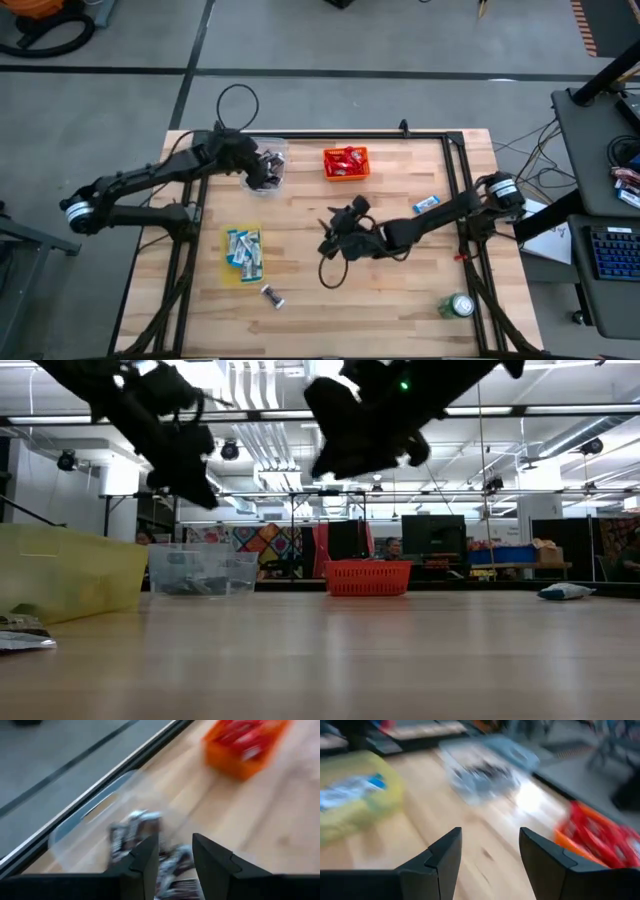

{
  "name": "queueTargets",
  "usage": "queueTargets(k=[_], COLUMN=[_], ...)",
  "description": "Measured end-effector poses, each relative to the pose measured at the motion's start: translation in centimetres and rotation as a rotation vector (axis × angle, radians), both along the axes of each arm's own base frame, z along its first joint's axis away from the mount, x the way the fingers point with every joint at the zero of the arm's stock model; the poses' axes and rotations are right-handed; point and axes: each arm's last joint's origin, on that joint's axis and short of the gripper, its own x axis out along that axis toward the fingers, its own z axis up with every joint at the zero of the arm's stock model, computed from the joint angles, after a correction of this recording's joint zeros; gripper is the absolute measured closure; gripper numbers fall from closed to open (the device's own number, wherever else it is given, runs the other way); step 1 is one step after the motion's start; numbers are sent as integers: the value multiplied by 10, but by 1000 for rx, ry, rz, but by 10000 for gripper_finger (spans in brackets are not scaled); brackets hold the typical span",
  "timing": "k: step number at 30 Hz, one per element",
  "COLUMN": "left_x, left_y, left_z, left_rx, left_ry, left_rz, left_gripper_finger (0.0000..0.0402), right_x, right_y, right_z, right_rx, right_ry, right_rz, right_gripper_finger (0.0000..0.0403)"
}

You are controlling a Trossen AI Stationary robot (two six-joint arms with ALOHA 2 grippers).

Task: Sort candy
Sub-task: Put the white candy into the yellow bin

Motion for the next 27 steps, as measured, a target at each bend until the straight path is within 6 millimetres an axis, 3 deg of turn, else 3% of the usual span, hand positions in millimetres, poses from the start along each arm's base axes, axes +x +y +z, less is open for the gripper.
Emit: queueTargets(k=[8,16,22,27], left_x=[4,-1,-9,-12], left_y=[-69,-134,-168,-185], left_z=[29,14,1,1], left_rx=[32,79,82,102], left_ry=[-215,-373,-441,-447], left_rz=[-230,-376,-425,-456], left_gripper_finger=[299,299,299,299], right_x=[-47,-96,-112,-126], right_y=[-53,-100,-115,-125], right_z=[1,-20,-40,-50], right_rx=[303,483,624,701], right_ry=[228,574,759,863], right_rz=[-325,-780,-822,-837], right_gripper_finger=[216,220,222,221])
